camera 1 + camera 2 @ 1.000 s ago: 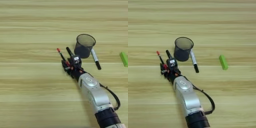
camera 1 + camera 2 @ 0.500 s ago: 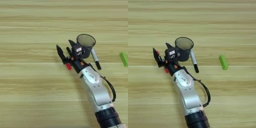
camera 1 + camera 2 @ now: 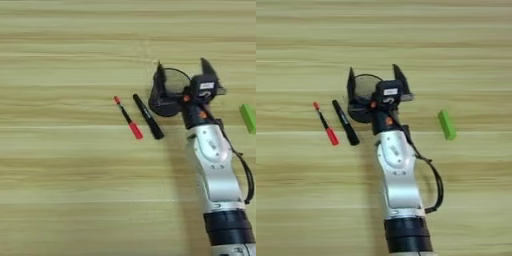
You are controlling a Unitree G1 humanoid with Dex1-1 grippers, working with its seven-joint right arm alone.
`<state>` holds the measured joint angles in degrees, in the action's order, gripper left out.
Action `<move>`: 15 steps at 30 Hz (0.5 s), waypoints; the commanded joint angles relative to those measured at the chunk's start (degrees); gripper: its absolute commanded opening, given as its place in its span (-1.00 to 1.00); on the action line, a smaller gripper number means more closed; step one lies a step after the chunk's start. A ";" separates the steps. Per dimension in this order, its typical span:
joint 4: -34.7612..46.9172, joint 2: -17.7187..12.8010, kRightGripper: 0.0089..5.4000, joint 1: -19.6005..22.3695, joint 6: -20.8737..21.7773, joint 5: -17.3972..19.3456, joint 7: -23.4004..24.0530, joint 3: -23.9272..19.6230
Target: Move the objects on the table
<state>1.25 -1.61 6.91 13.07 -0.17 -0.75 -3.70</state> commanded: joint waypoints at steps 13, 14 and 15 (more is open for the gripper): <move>-3.79 -3.02 0.99 5.79 -1.12 -0.12 6.01 -6.63; -4.16 -3.12 0.99 5.85 -1.39 0.04 6.30 -6.99; -4.58 -3.37 0.99 5.98 -1.53 0.26 6.37 -7.37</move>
<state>-4.86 -3.53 8.82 11.52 -0.38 4.99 -9.89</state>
